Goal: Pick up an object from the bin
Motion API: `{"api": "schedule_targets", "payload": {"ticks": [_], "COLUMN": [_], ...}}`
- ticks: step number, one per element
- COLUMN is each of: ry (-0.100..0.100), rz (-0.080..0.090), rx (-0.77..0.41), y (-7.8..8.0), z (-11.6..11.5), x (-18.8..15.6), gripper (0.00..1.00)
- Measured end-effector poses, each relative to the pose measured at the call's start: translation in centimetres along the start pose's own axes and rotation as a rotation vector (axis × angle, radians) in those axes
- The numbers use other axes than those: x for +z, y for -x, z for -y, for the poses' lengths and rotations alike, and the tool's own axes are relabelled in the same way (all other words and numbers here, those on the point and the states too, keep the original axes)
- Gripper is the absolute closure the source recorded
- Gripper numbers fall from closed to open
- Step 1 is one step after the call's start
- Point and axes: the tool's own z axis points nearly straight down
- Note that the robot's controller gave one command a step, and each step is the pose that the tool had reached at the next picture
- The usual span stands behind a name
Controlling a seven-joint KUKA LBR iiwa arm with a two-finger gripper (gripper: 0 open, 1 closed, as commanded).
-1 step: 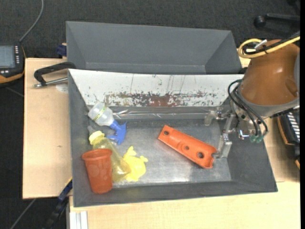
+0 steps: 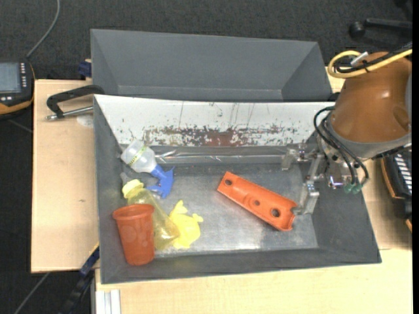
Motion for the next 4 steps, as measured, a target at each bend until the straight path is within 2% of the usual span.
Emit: {"api": "schedule_targets", "payload": {"ticks": [1,2,3,4], "ry": [0.000,0.002,0.001,0.001], "rz": [0.004,0.002,0.011,0.011], "rx": [0.015,-0.069,0.059,0.059], "y": [0.2,-0.7,1.0,1.0], "z": [-2.5,-1.9,-4.0,-4.0], "x": [4.5,10.3,12.6,12.6], "gripper": [0.00,0.00,1.00,1.00]}}
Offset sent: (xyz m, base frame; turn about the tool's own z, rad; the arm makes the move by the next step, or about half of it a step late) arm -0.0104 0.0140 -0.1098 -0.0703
